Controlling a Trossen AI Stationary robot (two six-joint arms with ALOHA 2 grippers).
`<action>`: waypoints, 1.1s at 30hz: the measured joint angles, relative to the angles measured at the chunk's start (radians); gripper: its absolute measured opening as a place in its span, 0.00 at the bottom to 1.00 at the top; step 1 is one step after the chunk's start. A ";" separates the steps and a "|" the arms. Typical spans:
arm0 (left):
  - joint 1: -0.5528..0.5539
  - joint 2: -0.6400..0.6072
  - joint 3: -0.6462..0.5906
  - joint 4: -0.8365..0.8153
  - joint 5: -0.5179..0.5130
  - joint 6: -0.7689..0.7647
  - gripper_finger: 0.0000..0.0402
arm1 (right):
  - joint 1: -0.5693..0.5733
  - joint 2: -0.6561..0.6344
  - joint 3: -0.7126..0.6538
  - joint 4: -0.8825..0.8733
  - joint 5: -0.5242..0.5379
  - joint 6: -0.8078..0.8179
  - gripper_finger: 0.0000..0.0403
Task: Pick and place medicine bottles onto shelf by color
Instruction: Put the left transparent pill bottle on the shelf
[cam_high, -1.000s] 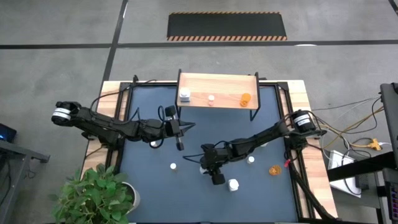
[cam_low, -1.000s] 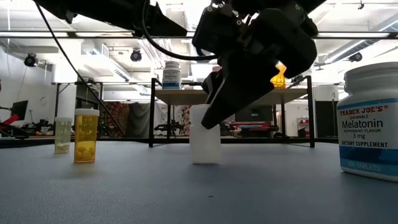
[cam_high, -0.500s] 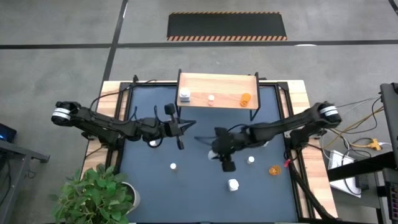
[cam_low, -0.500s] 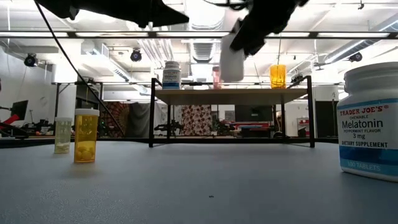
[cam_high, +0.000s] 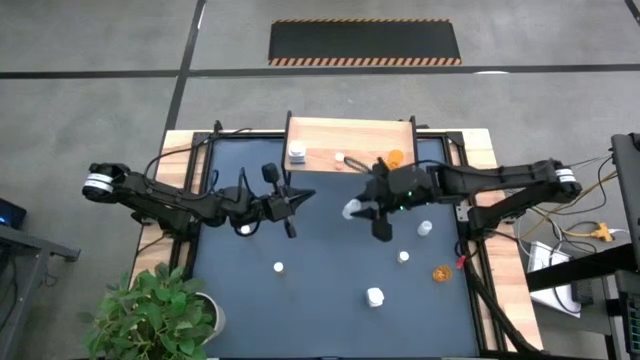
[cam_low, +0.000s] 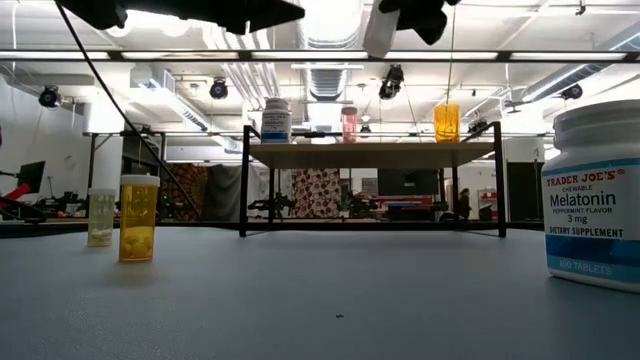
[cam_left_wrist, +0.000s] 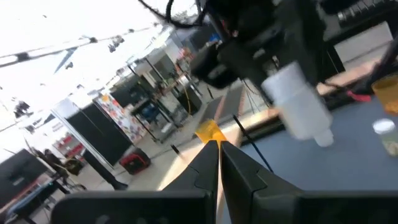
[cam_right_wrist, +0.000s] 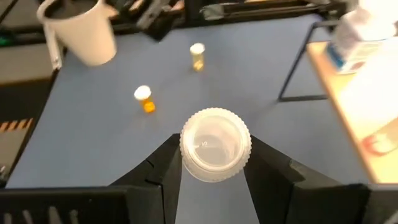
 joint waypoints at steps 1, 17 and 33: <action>0.000 0.000 0.000 0.002 0.000 0.002 0.00 | -0.011 0.004 0.016 -0.001 0.001 0.006 0.34; 0.000 0.000 0.000 -0.003 -0.003 0.034 0.00 | -0.257 0.154 0.344 -0.342 0.002 -0.061 0.34; 0.000 -0.001 0.000 -0.003 -0.003 0.050 0.00 | -0.477 0.160 0.188 -0.347 -0.009 -0.172 0.34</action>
